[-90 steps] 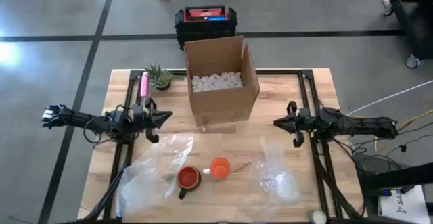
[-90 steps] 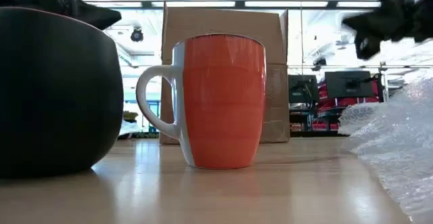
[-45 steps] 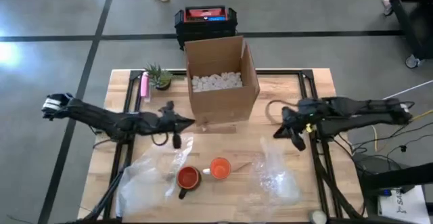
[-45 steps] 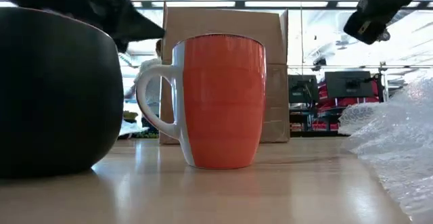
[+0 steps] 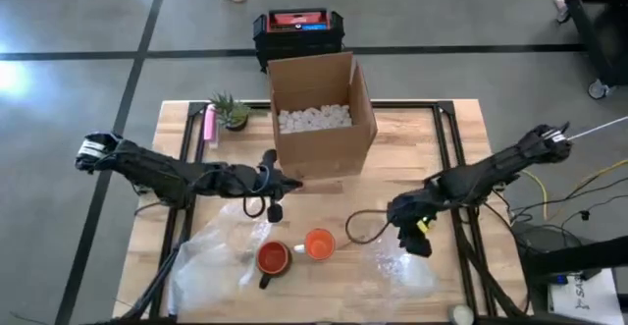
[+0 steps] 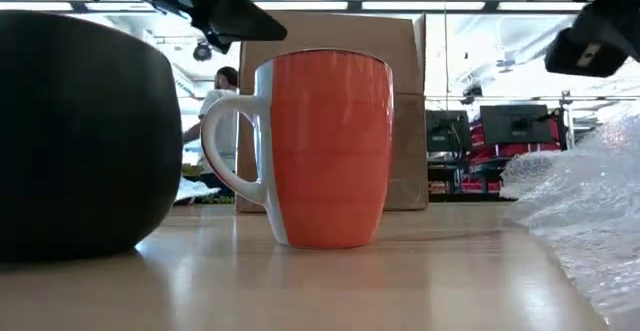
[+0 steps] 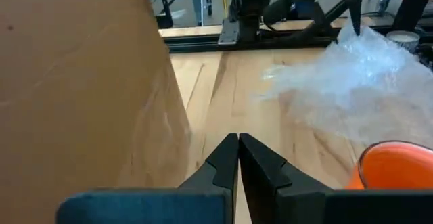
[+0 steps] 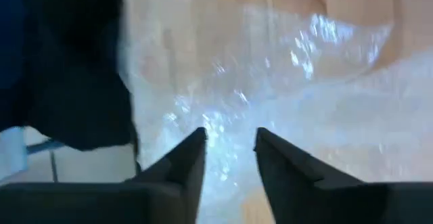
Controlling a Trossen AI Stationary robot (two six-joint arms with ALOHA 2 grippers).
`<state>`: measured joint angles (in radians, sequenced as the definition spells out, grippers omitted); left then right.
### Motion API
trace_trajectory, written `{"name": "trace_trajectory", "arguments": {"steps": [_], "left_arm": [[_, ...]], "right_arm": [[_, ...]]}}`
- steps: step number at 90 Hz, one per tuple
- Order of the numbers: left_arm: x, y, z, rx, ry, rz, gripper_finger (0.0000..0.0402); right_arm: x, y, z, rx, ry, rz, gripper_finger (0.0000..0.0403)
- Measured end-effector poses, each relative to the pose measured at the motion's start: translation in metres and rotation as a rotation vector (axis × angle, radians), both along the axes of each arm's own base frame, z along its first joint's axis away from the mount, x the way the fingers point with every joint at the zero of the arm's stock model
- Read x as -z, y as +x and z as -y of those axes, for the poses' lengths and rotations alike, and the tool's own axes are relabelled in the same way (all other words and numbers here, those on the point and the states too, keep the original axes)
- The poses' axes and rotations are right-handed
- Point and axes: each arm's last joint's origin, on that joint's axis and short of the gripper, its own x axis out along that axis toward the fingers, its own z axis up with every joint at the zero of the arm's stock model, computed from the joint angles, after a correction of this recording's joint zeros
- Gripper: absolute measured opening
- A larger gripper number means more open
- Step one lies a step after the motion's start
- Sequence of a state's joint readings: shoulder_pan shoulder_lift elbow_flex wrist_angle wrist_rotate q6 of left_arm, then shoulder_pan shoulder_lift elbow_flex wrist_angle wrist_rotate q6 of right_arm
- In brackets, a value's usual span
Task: Wrap mug
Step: Prepare the right transparent bubble wrap
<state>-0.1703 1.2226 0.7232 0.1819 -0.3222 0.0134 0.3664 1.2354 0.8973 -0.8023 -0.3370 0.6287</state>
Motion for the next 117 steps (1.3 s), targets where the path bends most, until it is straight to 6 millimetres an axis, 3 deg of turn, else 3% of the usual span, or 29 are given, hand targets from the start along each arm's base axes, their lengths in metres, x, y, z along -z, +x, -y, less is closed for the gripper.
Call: {"name": "trace_trajectory", "arguments": {"steps": [22, 44, 59, 76, 81, 89, 106, 117], "left_arm": [[0.006, 0.005, 0.001, 0.001, 0.007, -0.025, 0.0], [0.014, 0.007, 0.001, -0.001, 0.007, -0.052, 0.0], [0.014, 0.007, 0.001, -0.006, -0.007, -0.049, 0.0], [0.014, 0.007, 0.001, -0.01, -0.017, -0.048, 0.0], [0.014, 0.007, 0.001, -0.011, -0.021, -0.047, 0.0], [0.012, 0.008, 0.001, -0.011, -0.024, -0.04, 0.0], [-0.004, 0.013, 0.002, -0.016, -0.05, 0.013, 0.0], [-0.02, 0.017, 0.004, 0.026, -0.08, 0.06, 0.0]], "right_arm": [[0.009, 0.01, -0.003, -0.018, -0.099, -0.173, 0.0224], [0.011, 0.016, -0.004, 0.027, -0.164, -0.216, 0.023], [0.022, 0.014, -0.013, -0.008, -0.157, -0.27, 0.0171], [0.018, 0.011, -0.015, -0.105, -0.158, -0.225, 0.0029], [0.011, 0.009, -0.013, -0.13, -0.149, -0.187, 0.0011], [-0.01, 0.007, -0.006, -0.12, -0.124, -0.102, 0.0016], [-0.081, -0.011, 0.011, -0.057, -0.187, 0.261, 0.0003], [-0.113, -0.028, 0.024, 0.045, -0.299, 0.491, 0.0001]]}}
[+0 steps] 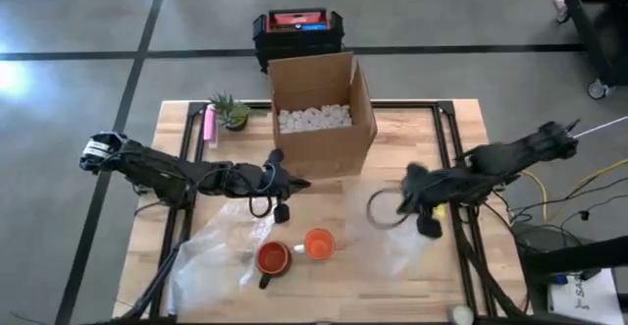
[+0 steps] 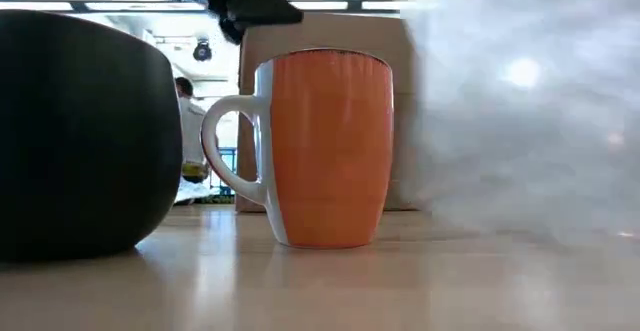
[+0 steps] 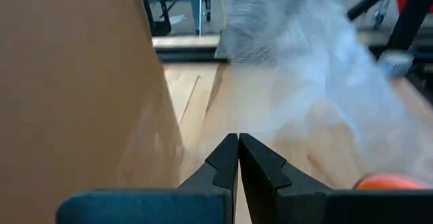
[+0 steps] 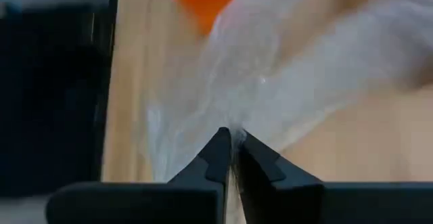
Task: Wrap mug
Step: Prepare the right transparent bubble wrap
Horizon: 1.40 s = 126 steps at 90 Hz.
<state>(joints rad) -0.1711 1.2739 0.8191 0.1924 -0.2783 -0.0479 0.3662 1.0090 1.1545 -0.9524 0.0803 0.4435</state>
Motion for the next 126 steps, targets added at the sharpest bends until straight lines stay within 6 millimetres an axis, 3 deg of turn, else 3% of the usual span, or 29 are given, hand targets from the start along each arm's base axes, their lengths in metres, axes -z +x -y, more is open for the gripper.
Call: {"name": "trace_trajectory", "arguments": {"steps": [11, 24, 39, 54, 66, 74, 90, 105, 111, 121, 126], "left_arm": [[-0.017, 0.004, 0.003, 0.073, -0.047, 0.05, 0.0], [-0.029, 0.006, 0.003, 0.064, -0.123, 0.082, 0.0009], [-0.033, 0.006, 0.003, 0.05, -0.176, 0.088, 0.0059], [-0.018, 0.017, 0.006, 0.047, -0.238, 0.04, 0.0142], [0.009, 0.039, 0.011, 0.046, -0.269, -0.004, 0.0194], [0.022, 0.055, 0.014, 0.055, -0.286, 0.027, 0.0216], [0.032, 0.089, 0.02, 0.059, -0.283, -0.008, 0.023], [0.025, 0.117, 0.025, 0.074, -0.23, -0.021, 0.02], [0.017, 0.123, 0.026, 0.072, -0.215, -0.061, 0.0153], [0.006, 0.126, 0.028, 0.071, -0.184, -0.148, 0.0038], [-0.002, 0.127, 0.03, 0.08, -0.167, -0.154, 0.0016]], "right_arm": [[-0.012, -0.009, 0.007, 0.049, -0.077, 0.139, 0.0001], [-0.008, -0.009, 0.008, 0.031, -0.137, 0.172, 0.0001], [0.002, 0.0, 0.005, 0.008, -0.191, 0.173, 0.0], [0.003, 0.006, 0.004, 0.005, -0.232, 0.188, 0.0], [0.002, 0.008, 0.003, -0.009, -0.244, 0.211, 0.0], [0.001, 0.009, 0.004, 0.004, -0.265, 0.223, 0.0], [0.0, 0.009, 0.004, 0.001, -0.274, 0.234, 0.0], [0.0, 0.009, 0.004, 0.01, -0.285, 0.236, 0.0], [0.0, 0.009, 0.004, 0.013, -0.27, 0.232, 0.0], [0.002, 0.006, 0.003, -0.004, -0.189, 0.186, 0.0], [0.003, 0.005, 0.003, -0.011, -0.182, 0.18, 0.0]]}}
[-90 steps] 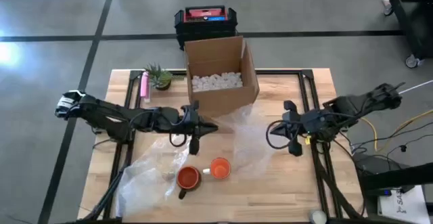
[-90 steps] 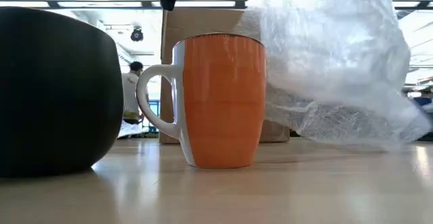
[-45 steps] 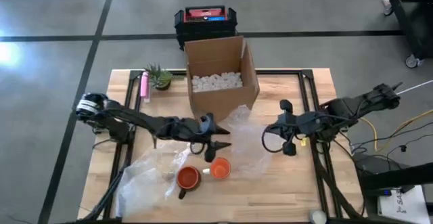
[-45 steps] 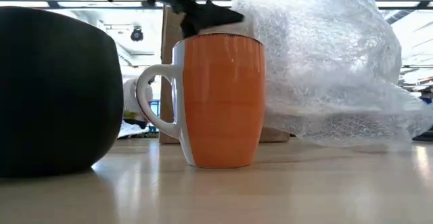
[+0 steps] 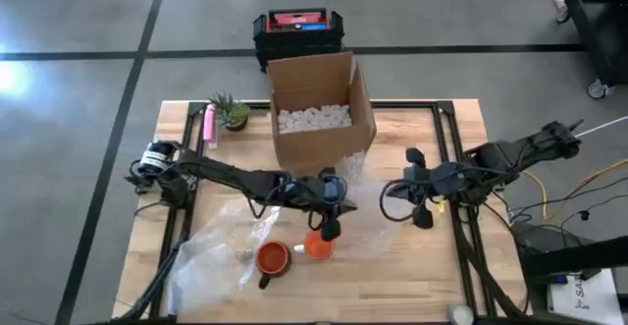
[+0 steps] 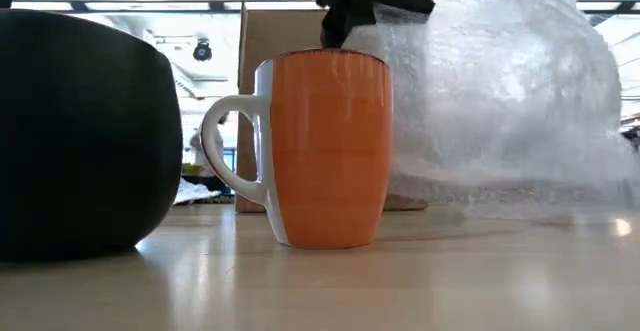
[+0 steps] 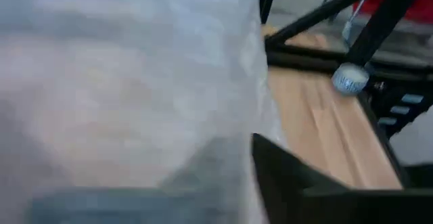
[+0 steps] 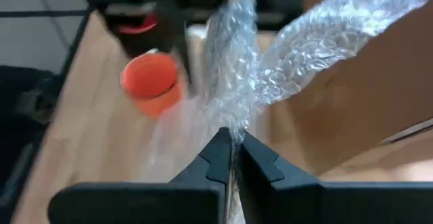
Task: Wrap mug
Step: Prepare the right transparent bubble wrap
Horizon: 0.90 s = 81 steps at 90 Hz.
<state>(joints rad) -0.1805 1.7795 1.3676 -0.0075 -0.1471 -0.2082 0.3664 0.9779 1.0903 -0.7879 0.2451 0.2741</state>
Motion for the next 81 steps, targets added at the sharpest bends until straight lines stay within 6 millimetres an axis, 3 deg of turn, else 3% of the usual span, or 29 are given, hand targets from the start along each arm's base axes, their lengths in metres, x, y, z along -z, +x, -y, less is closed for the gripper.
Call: {"name": "trace_trajectory", "arguments": {"steps": [7, 20, 40, 51, 61, 71, 81], "left_arm": [[-0.012, -0.002, 0.004, 0.023, 0.032, -0.008, 0.0016], [-0.027, -0.007, 0.01, 0.091, 0.088, -0.082, 0.0003], [-0.02, -0.011, 0.02, 0.151, 0.15, -0.131, 0.0001], [-0.017, -0.012, 0.021, 0.152, 0.146, -0.134, 0.0001], [-0.023, -0.009, 0.023, 0.151, 0.136, -0.078, 0.0], [-0.04, -0.009, 0.024, 0.153, 0.131, -0.015, 0.0], [-0.067, -0.011, 0.023, 0.147, 0.117, 0.07, 0.0]], "right_arm": [[-0.003, -0.002, 0.001, 0.001, -0.003, -0.006, 0.0], [-0.028, -0.01, 0.005, 0.028, -0.022, 0.013, 0.0014], [-0.057, -0.017, 0.01, 0.081, -0.044, 0.082, 0.0106], [-0.052, -0.011, 0.015, 0.159, -0.062, 0.065, 0.0161], [-0.033, 0.002, 0.019, 0.194, -0.114, -0.049, 0.0196], [-0.021, 0.002, 0.02, 0.177, -0.172, -0.195, 0.0214], [-0.031, -0.005, 0.022, 0.195, -0.162, -0.218, 0.0219]]}}
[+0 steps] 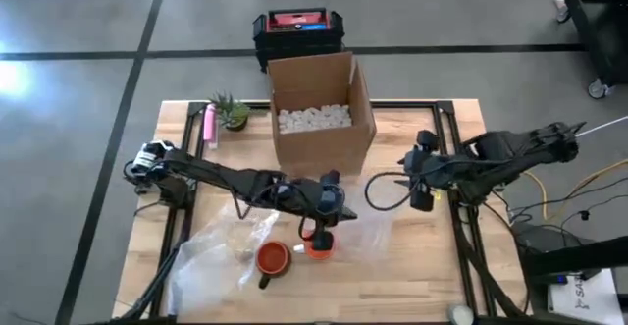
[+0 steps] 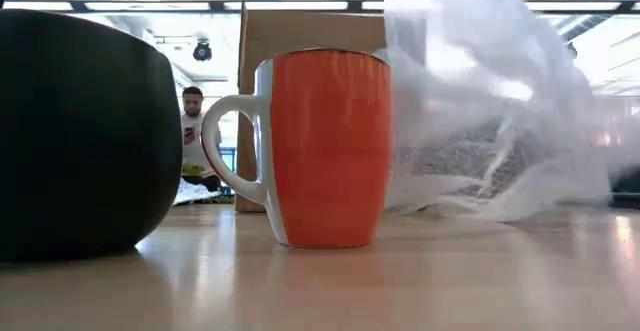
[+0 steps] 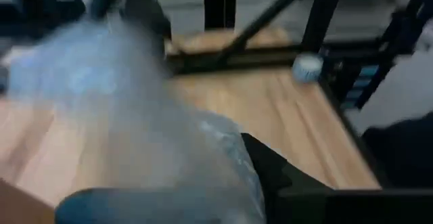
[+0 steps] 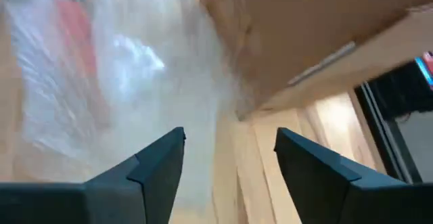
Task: Wrap mug
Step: Prepare the right transparent bubble wrap
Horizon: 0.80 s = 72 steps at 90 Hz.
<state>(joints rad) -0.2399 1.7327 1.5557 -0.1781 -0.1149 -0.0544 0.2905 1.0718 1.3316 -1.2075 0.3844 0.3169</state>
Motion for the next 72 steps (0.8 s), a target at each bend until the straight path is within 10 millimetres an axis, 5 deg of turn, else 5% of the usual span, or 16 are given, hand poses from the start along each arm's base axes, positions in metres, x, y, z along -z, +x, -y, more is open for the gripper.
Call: {"name": "trace_trajectory", "arguments": {"steps": [16, 25, 41, 58, 72], "left_arm": [[-0.015, 0.003, -0.008, -0.029, -0.012, 0.064, 0.0], [-0.014, 0.007, -0.016, -0.088, -0.013, 0.088, 0.0], [-0.008, 0.017, -0.026, -0.113, -0.043, 0.109, 0.0], [-0.008, 0.017, -0.024, -0.087, -0.06, 0.11, 0.0], [-0.01, 0.017, -0.024, -0.077, -0.065, 0.121, 0.0]], "right_arm": [[-0.029, -0.018, -0.006, -0.058, 0.122, 0.149, 0.021], [-0.029, -0.021, -0.018, -0.162, 0.205, 0.205, 0.0206], [-0.001, -0.013, -0.052, -0.328, 0.137, 0.194, 0.0208], [0.035, 0.0, -0.071, -0.276, -0.238, 0.147, 0.0197], [0.047, 0.016, -0.082, -0.284, -0.332, 0.142, 0.0197]]}}
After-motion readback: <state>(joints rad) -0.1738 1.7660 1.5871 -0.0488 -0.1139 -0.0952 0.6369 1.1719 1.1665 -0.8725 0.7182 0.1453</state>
